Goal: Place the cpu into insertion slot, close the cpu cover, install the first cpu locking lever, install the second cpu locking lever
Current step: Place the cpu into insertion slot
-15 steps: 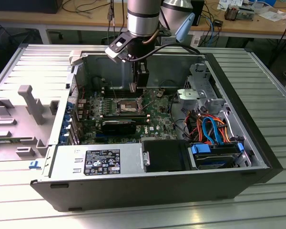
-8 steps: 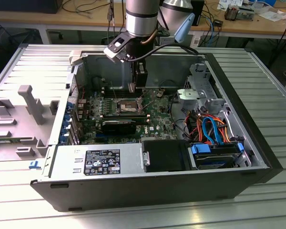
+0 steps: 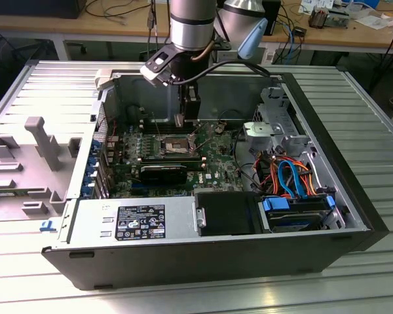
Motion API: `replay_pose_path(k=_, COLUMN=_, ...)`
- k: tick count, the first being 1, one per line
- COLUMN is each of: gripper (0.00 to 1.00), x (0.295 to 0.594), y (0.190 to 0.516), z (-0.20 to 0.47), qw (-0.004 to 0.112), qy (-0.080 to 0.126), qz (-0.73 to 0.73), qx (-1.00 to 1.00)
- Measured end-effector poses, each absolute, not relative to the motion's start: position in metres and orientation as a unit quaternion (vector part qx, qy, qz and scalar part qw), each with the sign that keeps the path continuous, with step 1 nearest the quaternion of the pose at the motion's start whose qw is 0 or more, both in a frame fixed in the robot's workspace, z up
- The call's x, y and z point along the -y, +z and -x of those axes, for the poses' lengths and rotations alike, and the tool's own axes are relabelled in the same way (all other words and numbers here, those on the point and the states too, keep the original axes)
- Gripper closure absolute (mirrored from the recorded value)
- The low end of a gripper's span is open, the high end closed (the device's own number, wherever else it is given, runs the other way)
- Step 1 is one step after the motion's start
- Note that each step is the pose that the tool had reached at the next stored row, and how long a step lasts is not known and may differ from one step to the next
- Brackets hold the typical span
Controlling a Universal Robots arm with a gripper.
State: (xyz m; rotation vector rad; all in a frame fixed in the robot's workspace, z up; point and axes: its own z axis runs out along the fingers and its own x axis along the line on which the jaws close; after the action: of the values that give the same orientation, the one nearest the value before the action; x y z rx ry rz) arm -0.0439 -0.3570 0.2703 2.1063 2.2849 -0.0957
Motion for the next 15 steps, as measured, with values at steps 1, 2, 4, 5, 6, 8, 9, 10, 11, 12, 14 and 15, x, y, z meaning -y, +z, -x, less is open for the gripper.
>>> replay_pose_path(k=1, gripper=0.46, x=0.3569, y=0.2702, z=0.0441, qw=0.016, qy=-0.031, qz=-0.677, qx=-0.735)
replay_pose_path(k=2, gripper=0.46, x=0.357, y=0.2701, z=0.0444, qw=0.016, qy=-0.031, qz=-0.677, qx=-0.735)
replay_pose_path(k=4, gripper=0.46, x=0.357, y=0.2699, z=0.045, qw=0.016, qy=-0.031, qz=-0.677, qx=-0.735)
replay_pose_path(k=5, gripper=0.46, x=0.357, y=0.2697, z=0.0453, qw=0.016, qy=-0.031, qz=-0.677, qx=-0.735)
replay_pose_path(k=6, gripper=0.46, x=0.357, y=0.2696, z=0.0455, qw=0.016, qy=-0.031, qz=-0.677, qx=-0.735)
replay_pose_path(k=8, gripper=0.46, x=0.357, y=0.2695, z=0.046, qw=0.016, qy=-0.031, qz=-0.677, qx=-0.735)
replay_pose_path(k=9, gripper=0.46, x=0.357, y=0.2693, z=0.0461, qw=0.016, qy=-0.031, qz=-0.677, qx=-0.735)
replay_pose_path(k=10, gripper=0.46, x=0.357, y=0.2692, z=0.0464, qw=0.016, qy=-0.031, qz=-0.677, qx=-0.735)
replay_pose_path(k=11, gripper=0.46, x=0.357, y=0.2691, z=0.0466, qw=0.016, qy=-0.031, qz=-0.677, qx=-0.735)
replay_pose_path(k=12, gripper=0.46, x=0.357, y=0.269, z=0.0469, qw=0.016, qy=-0.031, qz=-0.677, qx=-0.735)
replay_pose_path(k=14, gripper=0.46, x=0.357, y=0.2686, z=0.0476, qw=0.016, qy=-0.031, qz=-0.677, qx=-0.735)
replay_pose_path(k=15, gripper=0.46, x=0.357, y=0.2686, z=0.0477, qw=0.016, qy=-0.031, qz=-0.677, qx=-0.735)
